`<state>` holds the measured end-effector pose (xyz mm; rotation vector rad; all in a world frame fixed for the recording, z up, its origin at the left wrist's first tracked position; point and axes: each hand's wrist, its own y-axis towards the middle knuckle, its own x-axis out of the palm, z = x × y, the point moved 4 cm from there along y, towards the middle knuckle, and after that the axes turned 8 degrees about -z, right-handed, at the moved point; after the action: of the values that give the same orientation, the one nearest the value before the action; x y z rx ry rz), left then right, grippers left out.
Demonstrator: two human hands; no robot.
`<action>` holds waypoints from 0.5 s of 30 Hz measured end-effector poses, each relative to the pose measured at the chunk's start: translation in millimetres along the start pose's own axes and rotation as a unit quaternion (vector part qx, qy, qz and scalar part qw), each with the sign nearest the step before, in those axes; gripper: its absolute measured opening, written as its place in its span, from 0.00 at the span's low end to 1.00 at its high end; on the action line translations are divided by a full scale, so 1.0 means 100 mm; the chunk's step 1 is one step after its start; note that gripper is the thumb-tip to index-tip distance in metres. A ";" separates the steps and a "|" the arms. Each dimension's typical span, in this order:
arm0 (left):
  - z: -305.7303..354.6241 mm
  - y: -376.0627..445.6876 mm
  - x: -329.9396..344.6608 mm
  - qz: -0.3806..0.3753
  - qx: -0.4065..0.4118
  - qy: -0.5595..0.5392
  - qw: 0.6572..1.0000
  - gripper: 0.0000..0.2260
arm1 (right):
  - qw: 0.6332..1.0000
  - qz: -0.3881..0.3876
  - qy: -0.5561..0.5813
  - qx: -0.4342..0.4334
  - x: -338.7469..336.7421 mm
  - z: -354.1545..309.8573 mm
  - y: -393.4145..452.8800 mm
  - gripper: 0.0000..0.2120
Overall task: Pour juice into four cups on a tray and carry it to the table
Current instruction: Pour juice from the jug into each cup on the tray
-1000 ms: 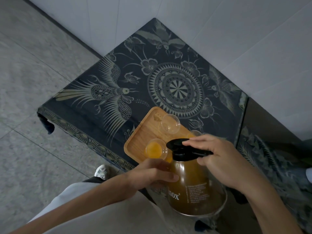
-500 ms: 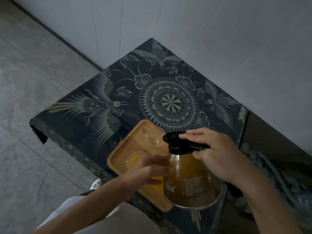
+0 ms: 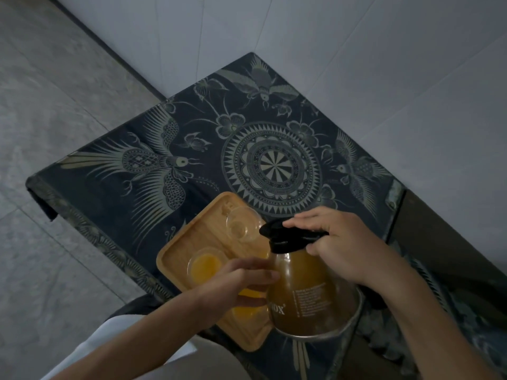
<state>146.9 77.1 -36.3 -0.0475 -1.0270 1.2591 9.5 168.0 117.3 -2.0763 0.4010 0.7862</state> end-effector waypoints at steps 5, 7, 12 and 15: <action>0.03 0.04 -0.04 -0.021 -0.019 -0.023 0.999 0.26 | 1.000 -0.021 -0.007 0.019 0.00 -0.04 0.14 0.29; 0.04 0.05 -0.07 -0.028 -0.025 -0.030 0.999 0.27 | 0.999 -0.030 -0.011 0.027 0.00 -0.06 0.20 0.29; 0.08 0.09 -0.16 -0.040 -0.041 -0.050 0.997 0.28 | 0.998 -0.042 -0.001 0.043 -0.01 -0.09 0.33 0.29; 0.06 0.11 -0.24 -0.041 -0.050 -0.065 0.996 0.29 | 0.997 -0.056 -0.003 0.050 0.00 -0.10 0.42 0.29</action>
<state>135.6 59.3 -53.3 -0.0006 -1.1922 1.1467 -8.8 134.8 95.7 -1.9851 0.3114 0.6910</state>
